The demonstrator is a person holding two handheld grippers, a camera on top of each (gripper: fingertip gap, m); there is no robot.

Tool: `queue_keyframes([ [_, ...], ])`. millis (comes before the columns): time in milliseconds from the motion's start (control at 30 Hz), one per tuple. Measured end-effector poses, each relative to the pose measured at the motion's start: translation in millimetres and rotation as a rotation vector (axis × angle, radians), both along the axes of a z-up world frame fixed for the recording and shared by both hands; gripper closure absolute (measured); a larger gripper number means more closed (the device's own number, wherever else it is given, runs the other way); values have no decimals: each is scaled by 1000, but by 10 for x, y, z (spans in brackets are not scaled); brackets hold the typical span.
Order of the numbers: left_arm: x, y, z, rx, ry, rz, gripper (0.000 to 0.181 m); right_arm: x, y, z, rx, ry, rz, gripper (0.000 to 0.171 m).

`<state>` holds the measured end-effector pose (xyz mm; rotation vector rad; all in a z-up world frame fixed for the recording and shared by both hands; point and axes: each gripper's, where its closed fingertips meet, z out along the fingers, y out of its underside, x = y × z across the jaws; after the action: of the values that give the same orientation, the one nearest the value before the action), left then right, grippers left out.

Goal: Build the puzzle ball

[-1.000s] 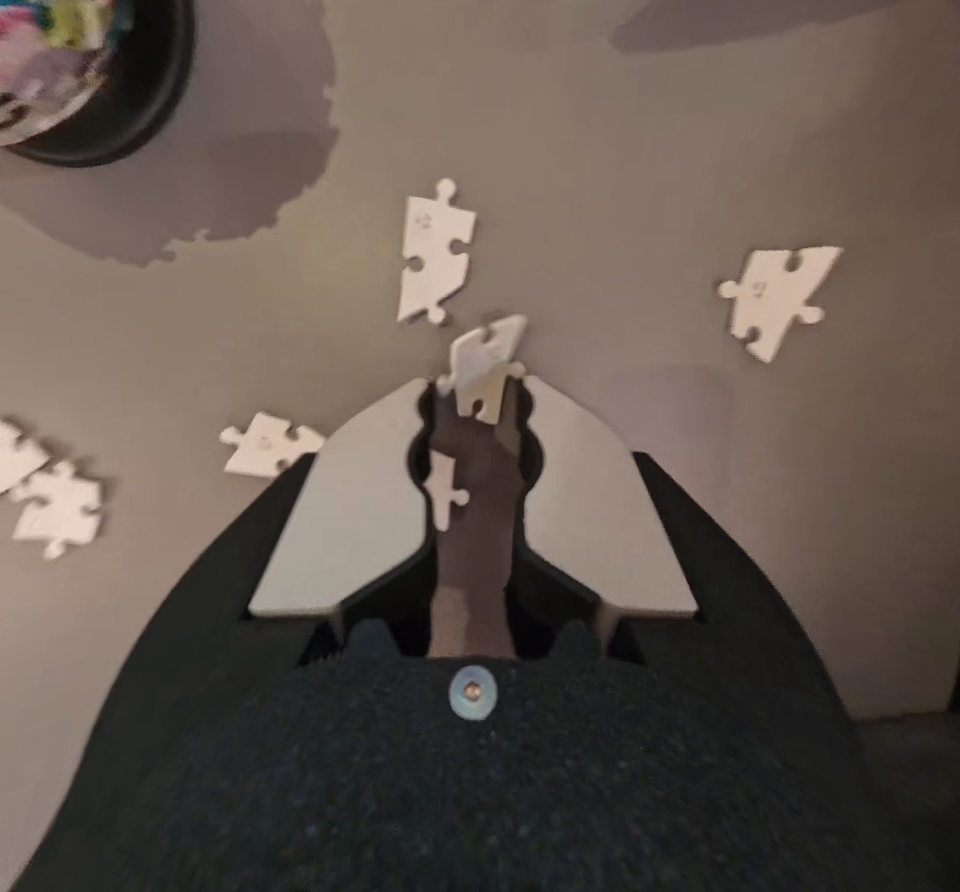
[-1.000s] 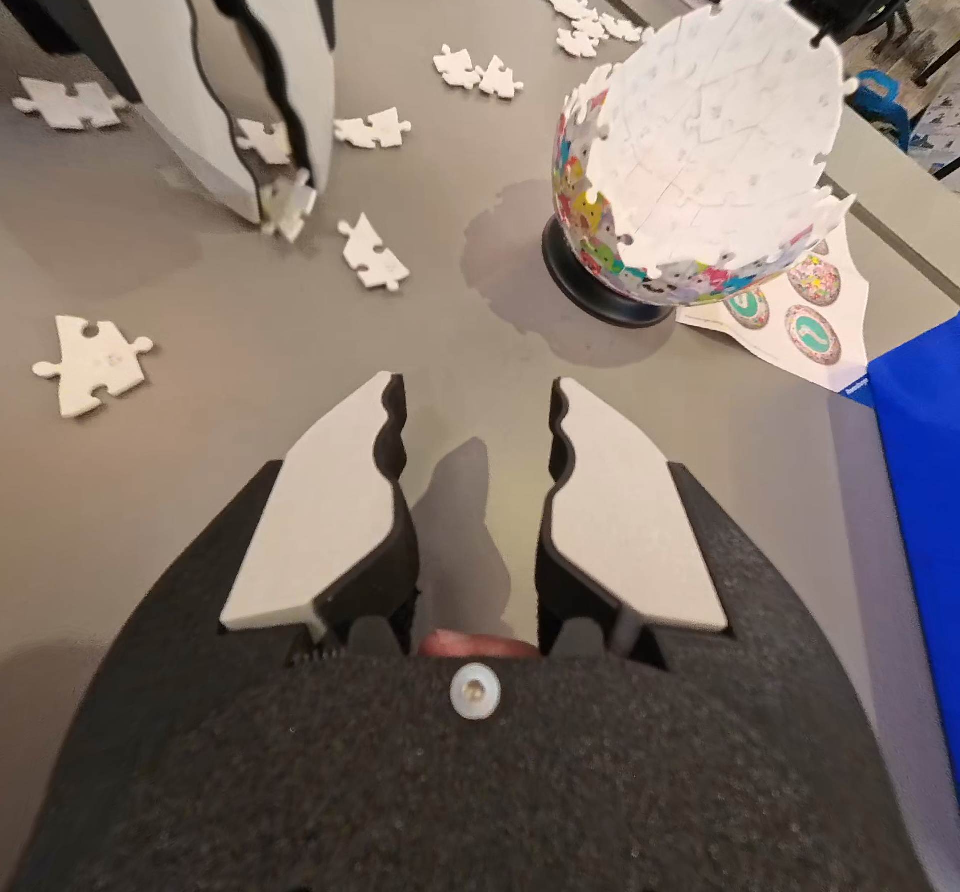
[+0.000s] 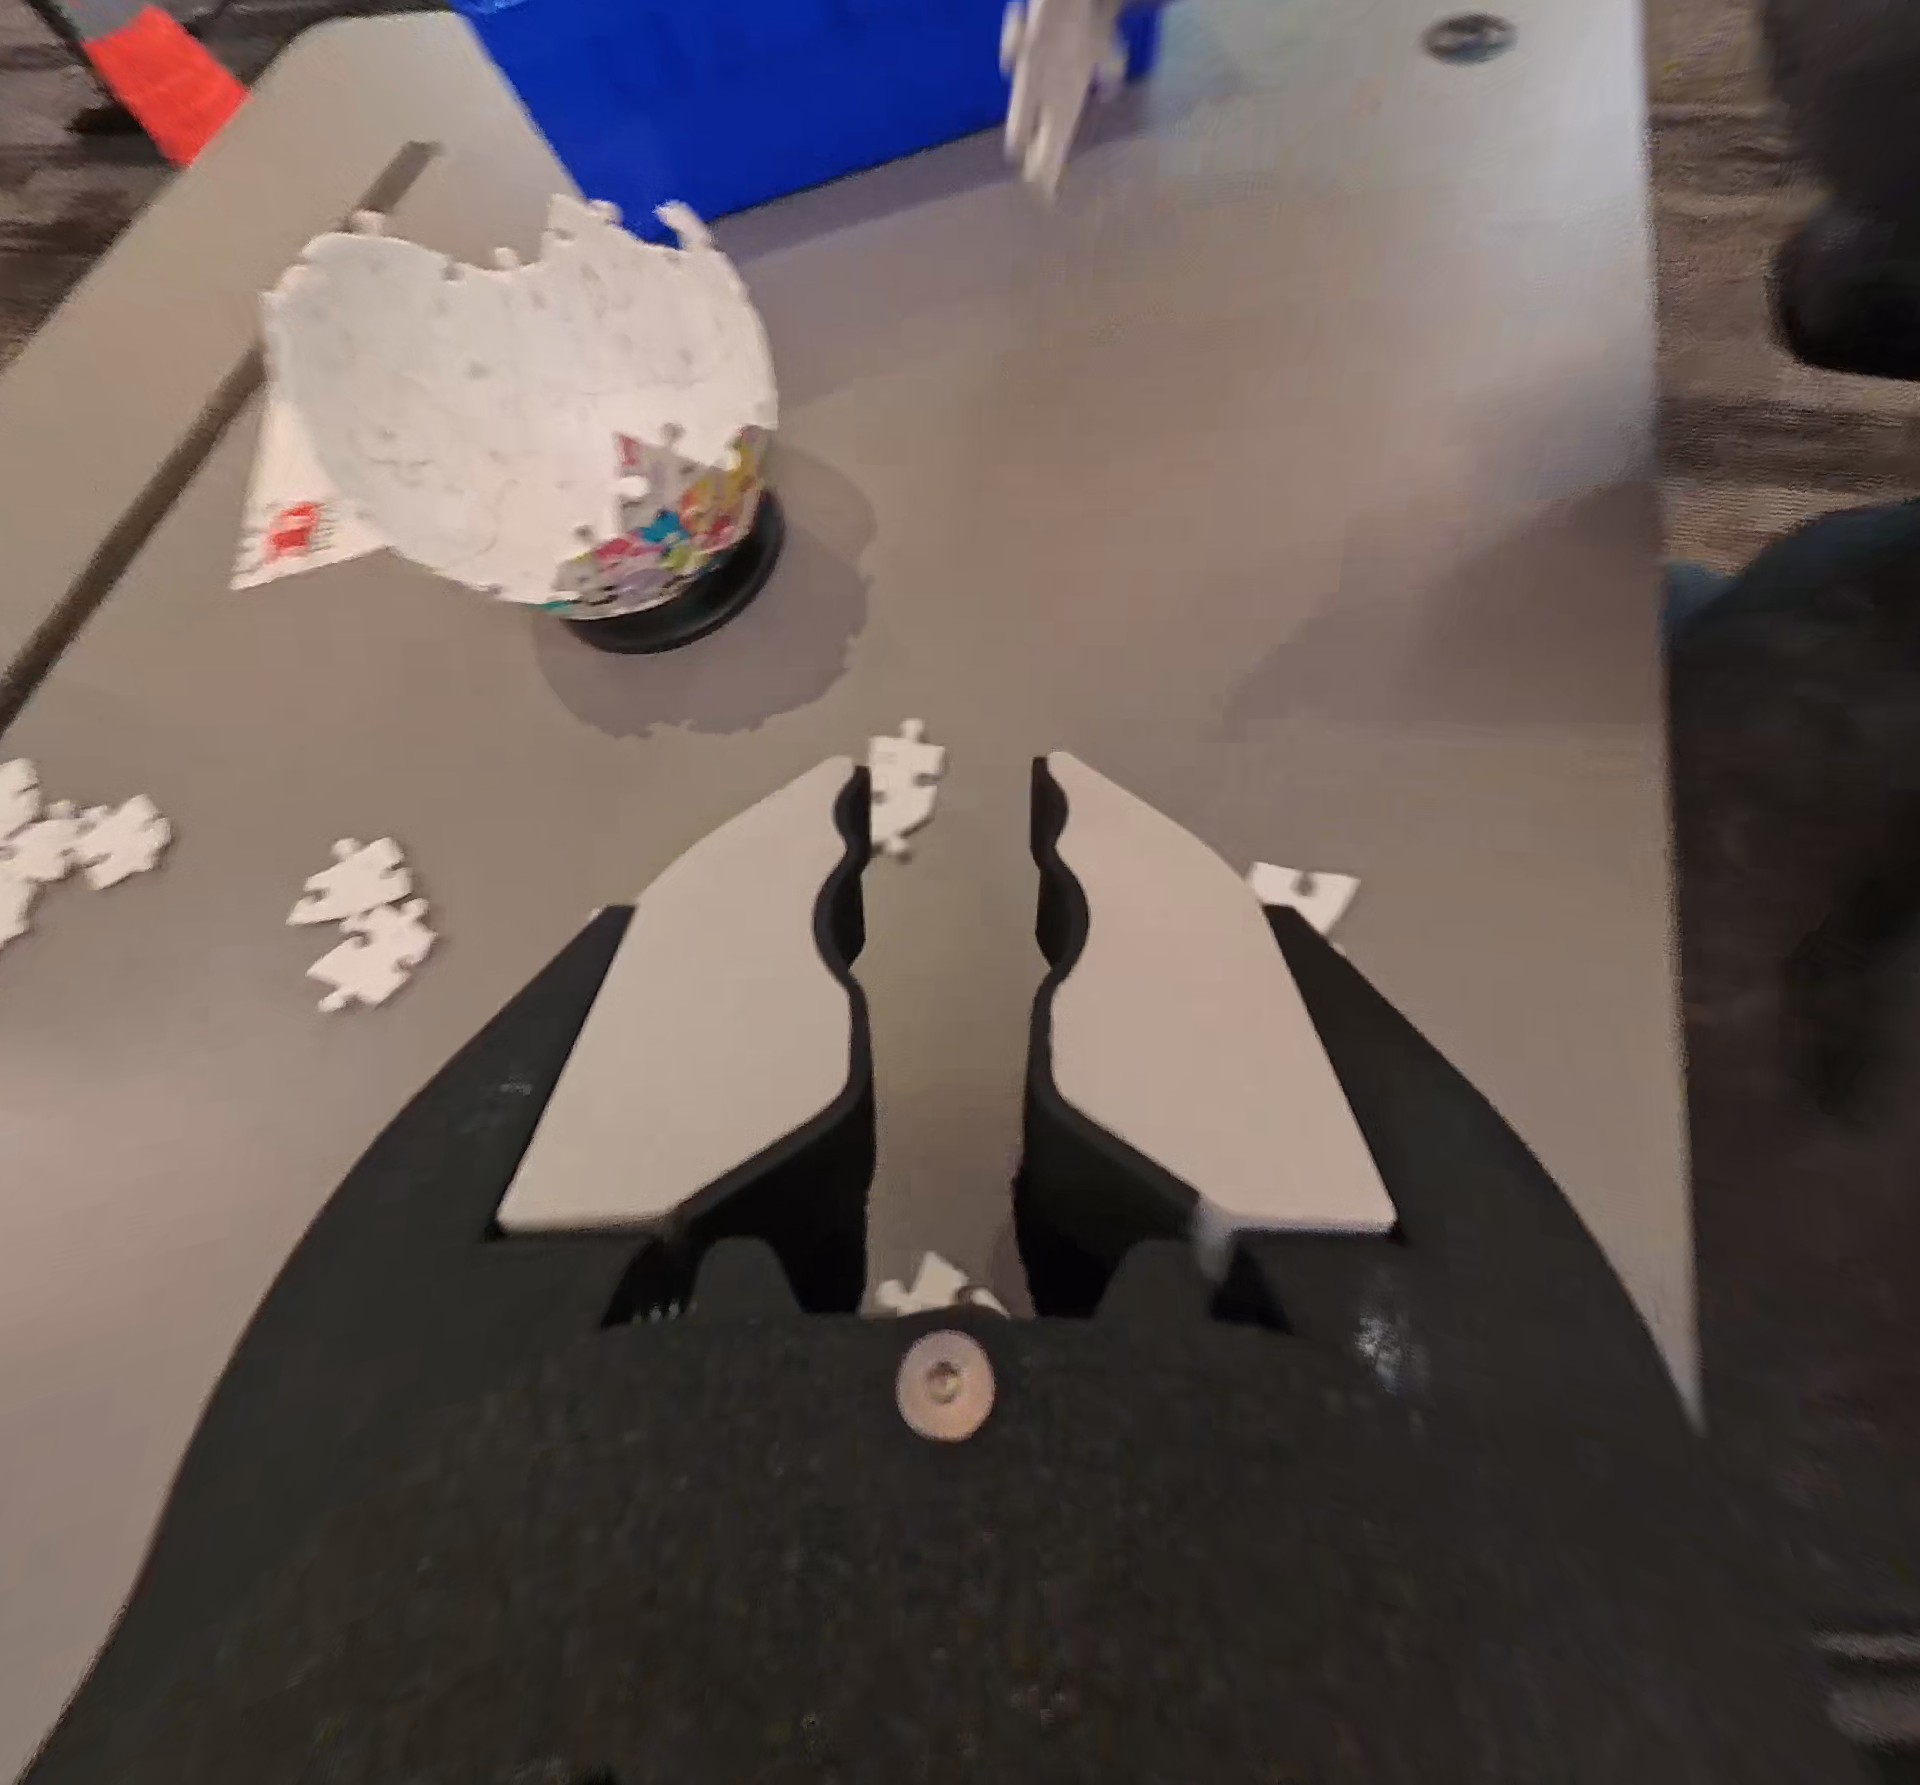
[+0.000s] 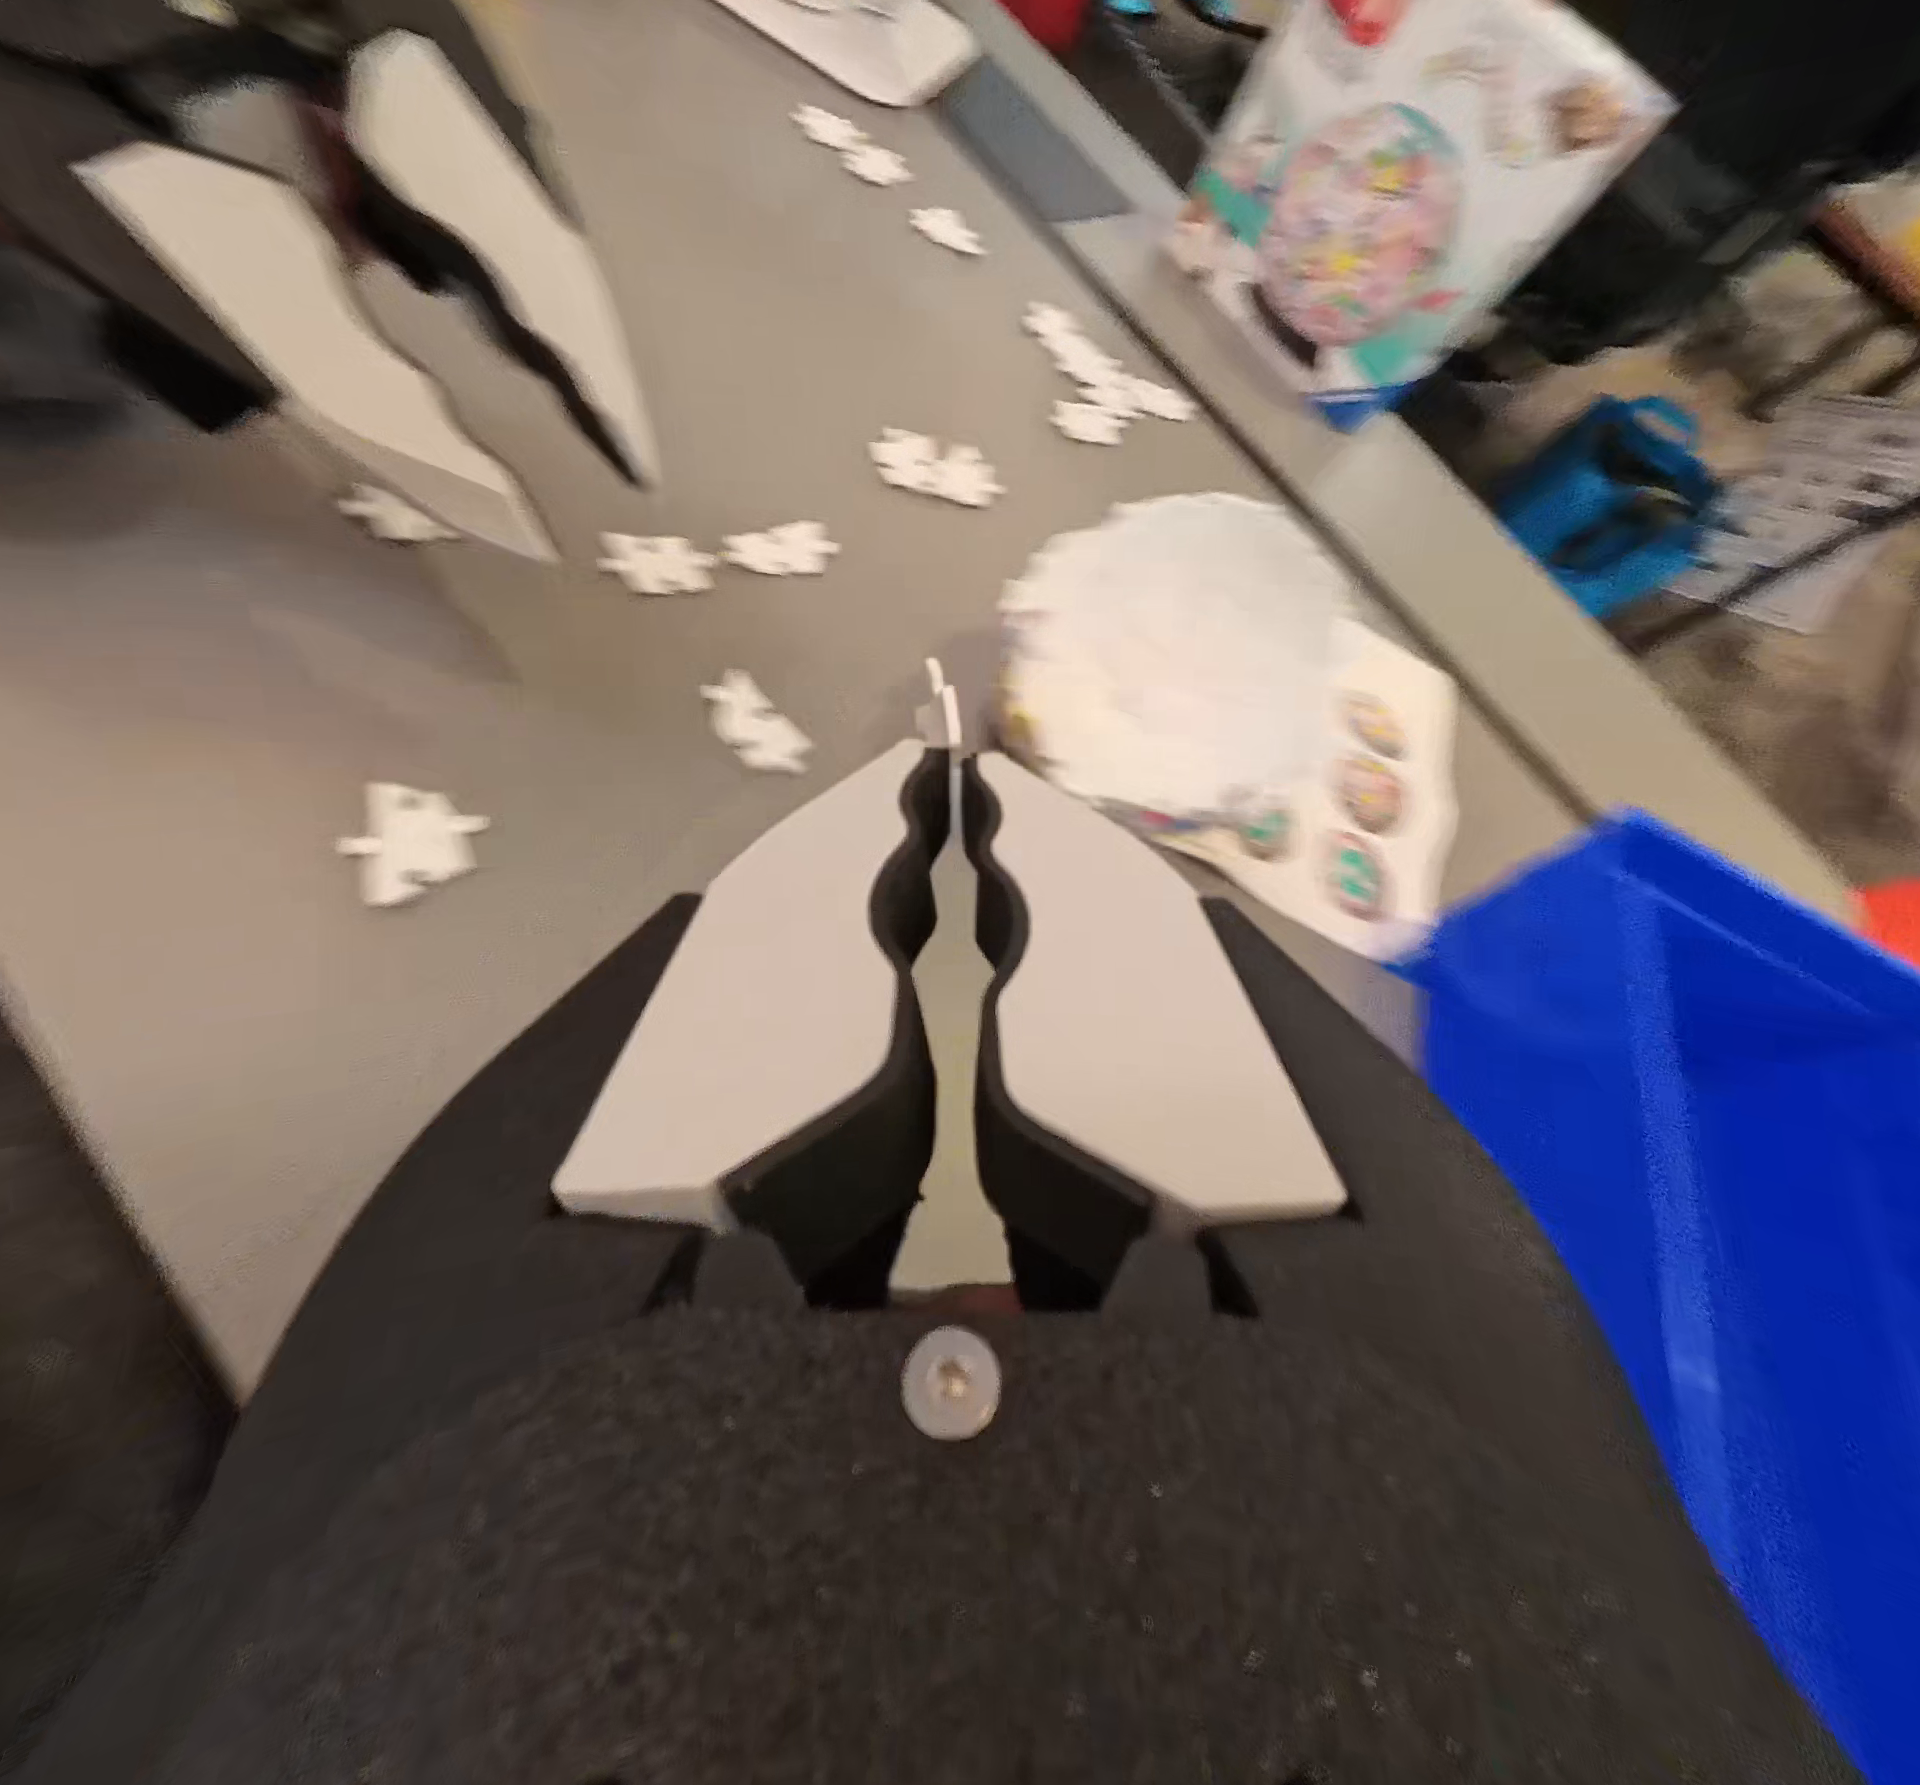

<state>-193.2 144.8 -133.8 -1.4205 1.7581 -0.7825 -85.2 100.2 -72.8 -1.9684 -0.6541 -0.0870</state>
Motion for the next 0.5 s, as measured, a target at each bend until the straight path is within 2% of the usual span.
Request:
queue_keyframes([
  [133, 75, 325, 114, -16, -69, 49, 152, 610, 338, 448, 17, -34, -90, 169],
  [200, 159, 550, 183, -13, -73, 76, 148, 775, 619, 494, -19, 15, -72, 169],
  [300, 397, 829, 370, -55, -80, 67, 146, 973, 1100, 289, -84, 41, -55, 169],
  [400, 741, 1079, 487, -49, -1, 46, 140, 1113, 1463, -55, -146, 107, -74, 169],
  [500, 1113, 1283, 515, -30, 97, 2, 149, 1133, 1638, -313, -185, 180, -48, 169],
])
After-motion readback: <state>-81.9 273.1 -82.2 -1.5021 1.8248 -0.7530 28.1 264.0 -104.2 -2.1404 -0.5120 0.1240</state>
